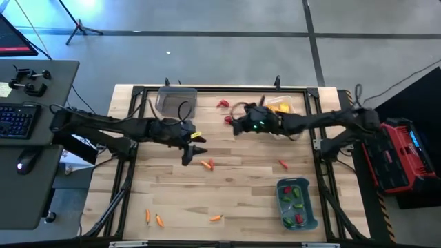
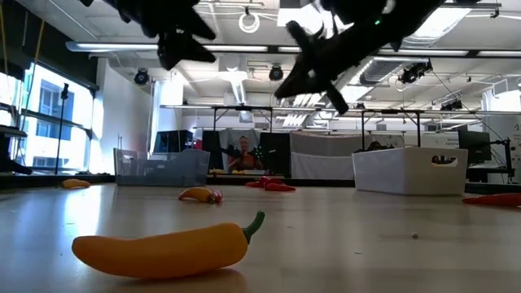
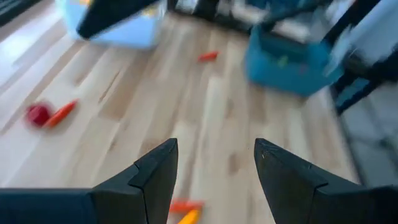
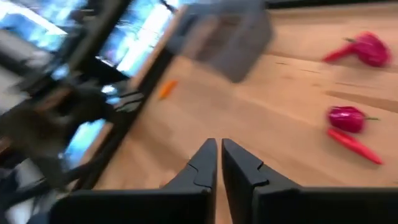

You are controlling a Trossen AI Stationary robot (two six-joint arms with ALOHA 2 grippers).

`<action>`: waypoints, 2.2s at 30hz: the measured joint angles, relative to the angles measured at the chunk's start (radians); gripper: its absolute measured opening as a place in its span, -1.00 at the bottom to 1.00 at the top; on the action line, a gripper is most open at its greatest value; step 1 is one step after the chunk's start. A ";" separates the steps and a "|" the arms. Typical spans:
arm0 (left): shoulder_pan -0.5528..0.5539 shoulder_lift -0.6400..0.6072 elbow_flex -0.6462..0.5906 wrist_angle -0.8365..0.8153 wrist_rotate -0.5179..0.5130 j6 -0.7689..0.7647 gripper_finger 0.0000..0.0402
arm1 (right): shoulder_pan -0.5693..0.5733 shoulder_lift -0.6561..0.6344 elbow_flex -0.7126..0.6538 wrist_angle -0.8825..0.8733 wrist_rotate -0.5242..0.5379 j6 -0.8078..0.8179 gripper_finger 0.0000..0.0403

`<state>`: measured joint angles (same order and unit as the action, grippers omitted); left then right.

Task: Sort produce into baskets
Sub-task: Put the red chili pepper into the blue bin

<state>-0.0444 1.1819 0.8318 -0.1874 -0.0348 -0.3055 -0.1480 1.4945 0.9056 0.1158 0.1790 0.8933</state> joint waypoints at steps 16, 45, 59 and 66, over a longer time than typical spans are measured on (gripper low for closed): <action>0.182 -0.114 0.000 -0.348 -0.003 0.099 -0.01 | -0.116 0.493 0.602 -0.661 0.071 0.200 -0.15; 0.189 -0.115 0.000 -0.331 -0.003 0.124 -0.01 | -0.150 0.669 0.701 -0.776 0.151 0.680 -0.31; 0.189 -0.115 0.000 -0.331 -0.003 0.169 -0.01 | -0.149 0.667 0.702 -0.954 0.106 0.584 -0.32; 0.189 -0.115 0.000 -0.331 -0.003 0.169 -0.01 | -0.113 0.658 0.701 -1.058 0.070 0.504 -0.32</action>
<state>0.1444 1.0672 0.8318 -0.5187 -0.0376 -0.1368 -0.2612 2.1528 1.6070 -0.9427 0.2486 1.3974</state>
